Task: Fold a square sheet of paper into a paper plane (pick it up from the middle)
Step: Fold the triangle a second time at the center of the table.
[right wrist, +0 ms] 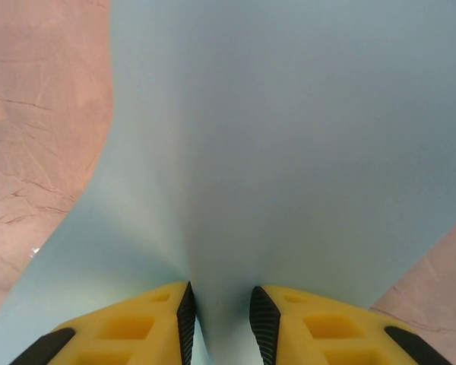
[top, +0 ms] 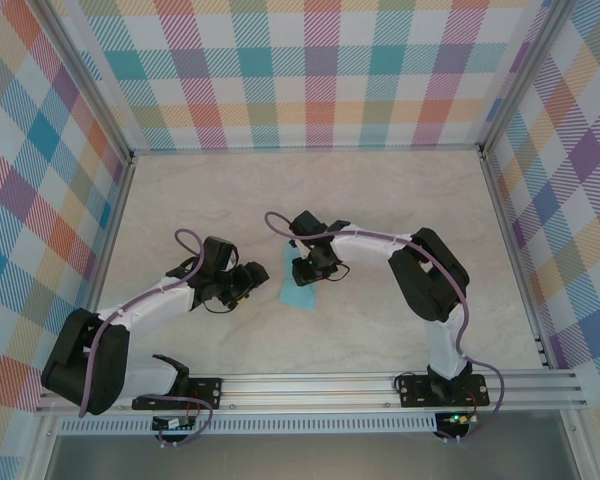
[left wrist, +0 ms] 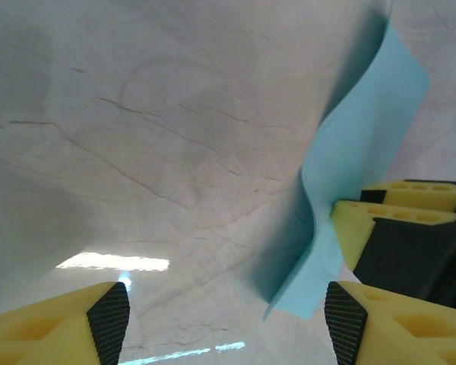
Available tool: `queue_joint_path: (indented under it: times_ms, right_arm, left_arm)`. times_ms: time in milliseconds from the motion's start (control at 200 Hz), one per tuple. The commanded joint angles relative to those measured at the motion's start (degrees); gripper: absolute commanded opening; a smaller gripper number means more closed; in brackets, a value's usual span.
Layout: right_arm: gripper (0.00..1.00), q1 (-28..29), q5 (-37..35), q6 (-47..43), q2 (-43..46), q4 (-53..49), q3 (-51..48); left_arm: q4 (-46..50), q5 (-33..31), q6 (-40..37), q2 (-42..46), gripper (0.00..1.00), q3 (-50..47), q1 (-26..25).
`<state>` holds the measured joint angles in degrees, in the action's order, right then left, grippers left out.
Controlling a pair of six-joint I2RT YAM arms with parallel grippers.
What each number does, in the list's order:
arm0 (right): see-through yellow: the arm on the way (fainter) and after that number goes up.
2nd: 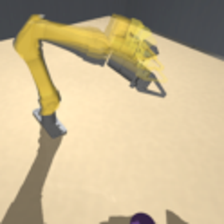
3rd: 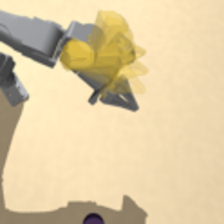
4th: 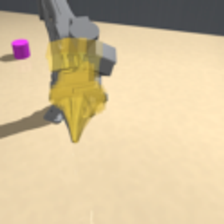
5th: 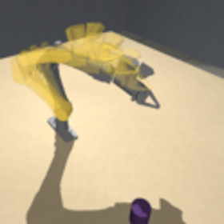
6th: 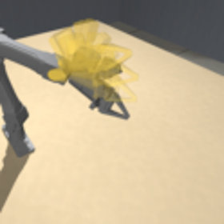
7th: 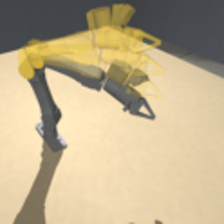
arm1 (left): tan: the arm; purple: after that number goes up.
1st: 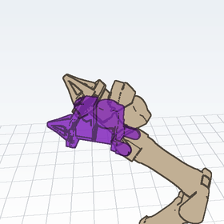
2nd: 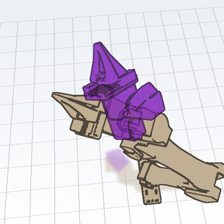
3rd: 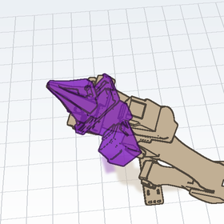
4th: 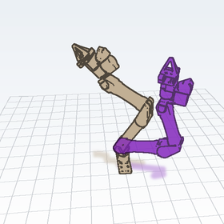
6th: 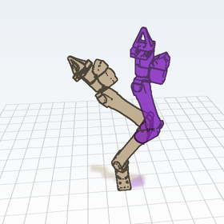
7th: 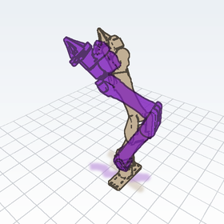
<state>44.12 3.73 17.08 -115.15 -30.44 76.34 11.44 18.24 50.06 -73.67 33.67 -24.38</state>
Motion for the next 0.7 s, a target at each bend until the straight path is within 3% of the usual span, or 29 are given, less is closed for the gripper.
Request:
queue_joint_path:
  times_ms: [0,310,545,695]
  right_arm:
    - [0.31,-1.38,2.64,0.85,-6.39,0.1,-4.74]
    - [0.29,-3.24,6.45,1.27,-6.56,1.22,-5.66]
    - [0.3,-4.13,8.4,1.51,-6.52,1.7,-5.96]
    - [0.3,-4.27,8.4,1.57,-6.5,1.57,-6.02]
  left_arm:
    - [-4.92,4.1,-0.76,-1.37,0.69,1.27,-1.83]
    - [-7.13,6.98,-3.7,-4.44,0.56,3.11,-5.53]
    - [-8.74,8.34,-4.85,-8.65,0.55,4.6,-7.65]
    - [-6.0,6.03,-6.24,-10.73,0.54,5.83,-8.05]
